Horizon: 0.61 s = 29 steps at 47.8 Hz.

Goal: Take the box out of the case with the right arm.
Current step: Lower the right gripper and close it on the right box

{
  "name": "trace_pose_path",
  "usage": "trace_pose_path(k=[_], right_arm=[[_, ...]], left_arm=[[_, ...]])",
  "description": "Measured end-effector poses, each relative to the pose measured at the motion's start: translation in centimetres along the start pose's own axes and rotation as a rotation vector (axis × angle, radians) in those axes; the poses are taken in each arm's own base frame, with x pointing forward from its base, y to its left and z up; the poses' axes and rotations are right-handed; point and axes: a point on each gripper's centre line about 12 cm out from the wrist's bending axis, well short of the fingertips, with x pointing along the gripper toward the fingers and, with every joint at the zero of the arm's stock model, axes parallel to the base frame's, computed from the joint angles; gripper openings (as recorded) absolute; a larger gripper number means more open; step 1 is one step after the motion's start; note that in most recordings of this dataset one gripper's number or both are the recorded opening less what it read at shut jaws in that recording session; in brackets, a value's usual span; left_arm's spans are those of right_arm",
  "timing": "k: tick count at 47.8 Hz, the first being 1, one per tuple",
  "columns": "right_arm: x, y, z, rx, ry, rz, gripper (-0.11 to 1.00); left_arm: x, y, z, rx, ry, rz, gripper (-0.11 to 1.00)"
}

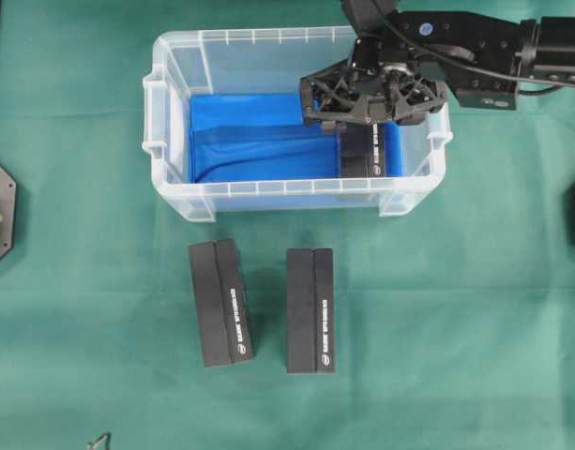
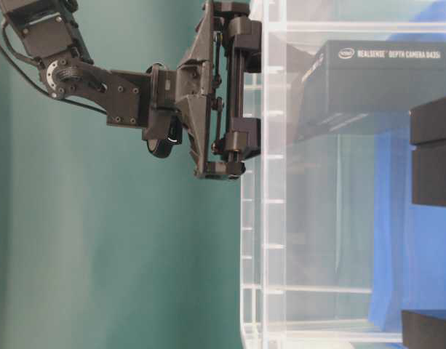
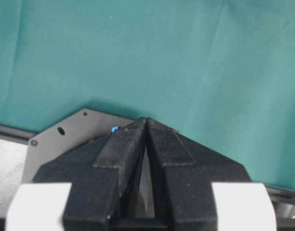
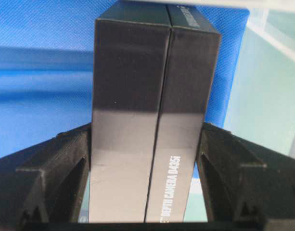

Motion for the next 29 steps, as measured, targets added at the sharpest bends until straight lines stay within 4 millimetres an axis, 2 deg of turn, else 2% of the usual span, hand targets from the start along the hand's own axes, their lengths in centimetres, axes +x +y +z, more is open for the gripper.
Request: trace_pose_path(k=[14, 29], right_arm=[[-0.3, 0.3, -0.1, 0.003, -0.002, 0.008, 0.66], [-3.2, 1.1, -0.1, -0.007, -0.009, -0.005, 0.66]], left_arm=[[0.0, 0.0, 0.0, 0.001, 0.0, -0.001, 0.03], [0.0, 0.0, 0.0, 0.002, 0.0, 0.001, 0.03]])
